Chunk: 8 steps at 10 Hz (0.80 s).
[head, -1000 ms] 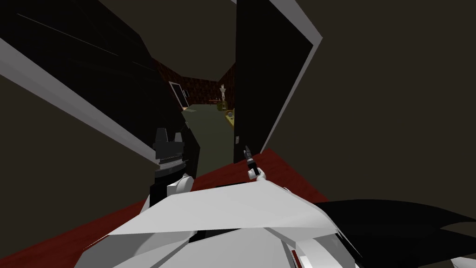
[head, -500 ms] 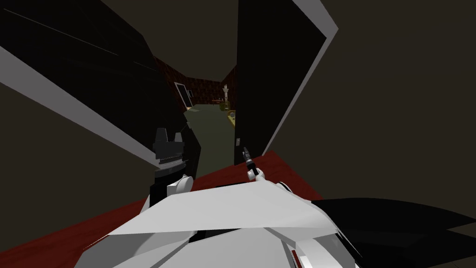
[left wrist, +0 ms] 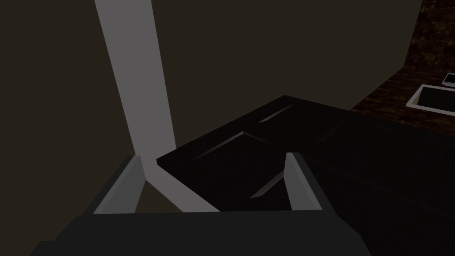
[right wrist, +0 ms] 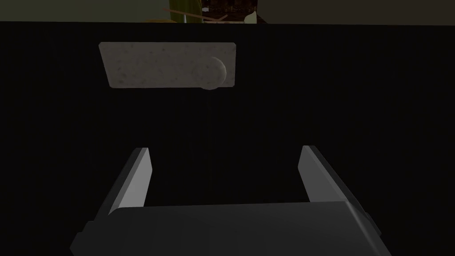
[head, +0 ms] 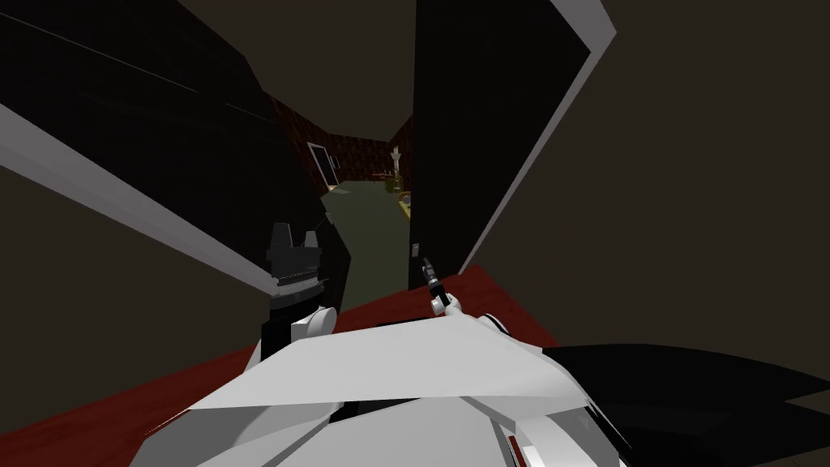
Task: Push the door open
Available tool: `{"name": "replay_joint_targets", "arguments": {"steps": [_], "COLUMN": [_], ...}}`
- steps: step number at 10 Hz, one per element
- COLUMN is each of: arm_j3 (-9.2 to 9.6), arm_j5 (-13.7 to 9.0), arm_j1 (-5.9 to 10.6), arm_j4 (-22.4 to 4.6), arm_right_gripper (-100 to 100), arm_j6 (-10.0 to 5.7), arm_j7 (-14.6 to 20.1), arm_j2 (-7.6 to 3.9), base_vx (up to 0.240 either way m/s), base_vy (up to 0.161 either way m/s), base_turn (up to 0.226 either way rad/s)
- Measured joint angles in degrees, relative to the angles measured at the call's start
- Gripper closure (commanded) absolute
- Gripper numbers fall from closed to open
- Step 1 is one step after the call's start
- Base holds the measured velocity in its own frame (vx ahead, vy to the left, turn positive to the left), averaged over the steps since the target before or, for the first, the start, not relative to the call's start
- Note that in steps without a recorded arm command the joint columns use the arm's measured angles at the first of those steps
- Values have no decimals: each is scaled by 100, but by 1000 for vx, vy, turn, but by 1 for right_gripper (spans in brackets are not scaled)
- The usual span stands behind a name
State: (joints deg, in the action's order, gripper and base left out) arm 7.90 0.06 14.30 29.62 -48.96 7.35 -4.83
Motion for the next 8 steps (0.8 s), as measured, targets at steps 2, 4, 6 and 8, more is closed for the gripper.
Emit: {"name": "replay_joint_targets", "arguments": {"steps": [2,4,6,8], "arm_j3": [13,5,-12,-34], "arm_j5": [3,-2,-10,-23], "arm_j1": [113,118,107,98], "arm_j4": [-242,-270,-264,-270], "arm_right_gripper": [-100,-100,-100,-100], "arm_j6": [-60,-72,-76,-86], "arm_j7": [3,-2,-21,-41], "arm_j2": [7,0,-4,-3], "base_vx": [41,158,174,204], "base_vy": [-27,14,54,32], "base_turn": [31,25,27,30]}}
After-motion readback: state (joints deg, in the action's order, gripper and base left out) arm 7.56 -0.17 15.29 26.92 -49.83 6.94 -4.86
